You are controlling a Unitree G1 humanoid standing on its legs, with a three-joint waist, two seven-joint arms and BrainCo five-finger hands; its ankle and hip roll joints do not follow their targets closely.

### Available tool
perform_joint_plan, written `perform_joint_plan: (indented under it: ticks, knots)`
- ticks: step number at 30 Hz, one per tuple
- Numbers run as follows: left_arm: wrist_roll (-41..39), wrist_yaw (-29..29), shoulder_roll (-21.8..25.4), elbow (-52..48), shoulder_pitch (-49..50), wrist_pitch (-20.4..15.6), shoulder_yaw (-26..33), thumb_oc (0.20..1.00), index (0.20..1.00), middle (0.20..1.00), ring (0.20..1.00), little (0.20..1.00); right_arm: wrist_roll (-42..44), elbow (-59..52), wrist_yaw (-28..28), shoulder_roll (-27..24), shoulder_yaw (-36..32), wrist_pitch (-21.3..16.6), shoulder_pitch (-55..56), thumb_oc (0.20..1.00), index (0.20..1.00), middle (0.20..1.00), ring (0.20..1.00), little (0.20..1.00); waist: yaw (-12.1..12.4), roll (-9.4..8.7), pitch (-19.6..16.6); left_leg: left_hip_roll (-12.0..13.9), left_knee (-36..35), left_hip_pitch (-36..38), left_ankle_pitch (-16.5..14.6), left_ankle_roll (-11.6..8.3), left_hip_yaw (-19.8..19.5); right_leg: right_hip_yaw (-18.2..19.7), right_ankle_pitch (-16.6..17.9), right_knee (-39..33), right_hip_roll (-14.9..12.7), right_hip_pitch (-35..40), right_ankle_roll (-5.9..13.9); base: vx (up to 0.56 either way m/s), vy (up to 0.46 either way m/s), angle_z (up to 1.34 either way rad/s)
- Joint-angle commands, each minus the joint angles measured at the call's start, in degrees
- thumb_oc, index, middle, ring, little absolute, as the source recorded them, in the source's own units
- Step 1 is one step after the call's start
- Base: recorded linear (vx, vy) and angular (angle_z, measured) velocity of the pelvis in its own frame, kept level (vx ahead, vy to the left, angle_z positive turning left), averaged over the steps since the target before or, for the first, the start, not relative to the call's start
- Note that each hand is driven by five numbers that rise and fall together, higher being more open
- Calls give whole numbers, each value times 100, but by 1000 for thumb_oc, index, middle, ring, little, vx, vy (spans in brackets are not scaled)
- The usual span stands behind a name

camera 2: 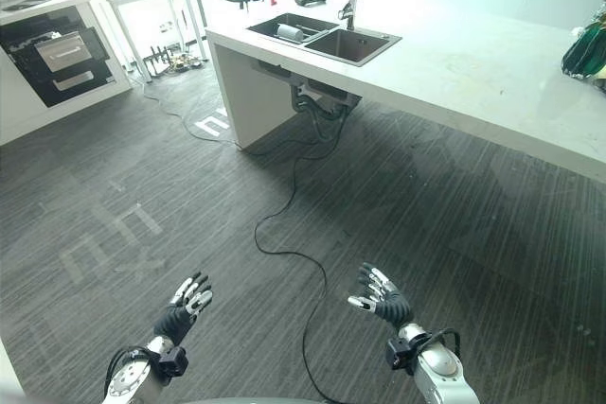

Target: Place the dishes in the dishwasher.

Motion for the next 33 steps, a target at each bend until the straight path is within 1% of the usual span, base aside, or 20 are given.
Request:
perform_joint_plan:
  ticks: [1,4,7,8,11,15,20,22,23,25,27,28,29,30,31,32,33]
  knots:
    - [-145,-10,196,-188,-139,-286,130,1000,1000,1000,1000,1000,258,-405,1,-95,110,-249,-215,1000,1000,1000,1000,1000,90,-220,-38,13,32,74,-299,-130,273,-138,158,-4,-379,97,561,0,0,0]
    - [-8,124,247,-258,-121,-455,125,1000,1000,1000,1000,1000,279,-387,38,-83,123,-307,-225,1000,1000,1000,1000,1000,89,-220,-35,12,32,92,-305,-134,266,-145,147,-4,-368,118,559,15,-34,3]
    - [-356,337,272,-475,-254,-458,325,1000,1000,1000,1000,1000,293,-507,69,-99,165,-294,-289,1000,1000,1000,1000,1000,83,-210,-4,22,32,105,-302,-135,289,-145,145,-4,-365,129,530,-10,-46,2]
    - [-456,381,267,-587,-372,-565,361,1000,1000,1000,1000,1000,235,-550,-25,-99,226,-400,-359,1000,1000,1000,1000,1000,99,-206,47,17,32,88,-297,-125,261,-144,145,-4,-354,115,505,-91,-73,2]
    - [-322,467,268,-760,-444,-685,336,1000,1000,1000,1000,1000,315,-645,-39,-83,250,-493,-403,1000,1000,1000,1000,1000,105,-211,99,12,32,110,-300,-129,214,-139,135,-4,-323,136,482,-46,-69,10]
    - [-274,570,289,-1071,-344,-619,348,1000,1000,1000,1000,1000,349,-841,-84,-87,222,-499,-416,1000,1000,1000,1000,1000,124,-182,95,24,32,146,-295,-147,163,-142,88,-4,-289,186,457,6,-73,3]
    - [-6,545,380,-1221,-324,-687,287,1000,1000,1000,1000,1000,295,-1033,-34,-167,272,-514,-519,1000,1000,1000,1000,1000,169,-142,151,61,32,175,-295,-186,153,-173,55,-4,-252,197,417,4,-73,3]
    - [-116,534,375,-1272,-310,-596,330,1000,1000,1000,1000,1000,268,-1110,-71,-222,316,-510,-590,1000,1000,1000,1000,1000,211,-127,215,70,32,221,-258,-213,133,-160,51,-4,-226,210,377,29,-130,9]
    - [-129,489,381,-1262,-339,-630,298,1000,1000,1000,1000,1000,312,-1152,-143,-280,345,-539,-688,1000,1000,1000,1000,1000,255,-139,347,79,286,137,-212,-287,179,-168,70,-4,-239,233,316,2,-162,11]
    - [-161,486,376,-1260,-394,-685,249,1000,1000,1000,1000,1000,297,-1201,-184,-344,342,-573,-758,1000,1000,1000,1000,1000,250,-186,492,42,900,-191,-301,-342,279,-201,124,-4,-309,218,276,-49,-105,14]
    - [-249,465,367,-1269,-421,-789,203,1000,1000,1000,1000,1000,260,-1249,-172,-446,328,-634,-802,1000,1000,1000,1000,1000,235,-213,679,21,1909,-820,-142,-412,302,-225,185,-4,-372,161,218,-88,-60,47]
    - [-244,403,351,-1280,-415,-815,177,1000,1000,1000,1000,1000,169,-1240,-161,-485,334,-654,-829,1000,1000,1000,1000,1000,231,-212,756,52,2265,-1041,-38,-444,352,-229,196,-4,-389,151,186,-50,-17,47]
    - [-213,300,333,-1264,-399,-835,122,1000,1000,1000,1000,1000,12,-1209,-131,-530,346,-693,-862,1000,1000,1000,1000,1000,209,-178,844,220,2399,-1256,204,-514,472,-216,195,-4,-361,172,152,14,28,24]
    - [-207,245,329,-1239,-398,-798,88,1000,1000,1000,1000,1000,-72,-1199,-123,-553,353,-694,-883,1000,1000,1000,1000,1000,189,-147,872,340,2226,-1278,329,-560,577,-208,178,-2,-333,196,154,58,55,7]
    - [-201,220,325,-1229,-396,-775,70,1000,1000,1000,1000,1000,-100,-1214,-127,-562,352,-677,-889,1000,1000,1000,1000,1000,176,-129,889,407,2042,-1243,402,-588,659,-198,157,-3,-320,226,160,219,160,5]
    - [-208,164,330,-1270,-338,-719,57,1000,1000,1000,1000,1000,-31,-1289,-100,-603,318,-605,-856,1000,1000,1000,1000,1000,148,-44,883,599,1286,-1097,636,-657,831,-189,61,-4,-272,329,219,322,229,15]
    - [-196,163,344,-1349,-270,-685,65,1000,1000,1000,1000,1000,54,-1395,-71,-632,261,-541,-768,1000,1000,1000,1000,1000,151,30,867,741,719,-1042,921,-713,837,-171,-14,-4,-235,423,248,406,299,14]
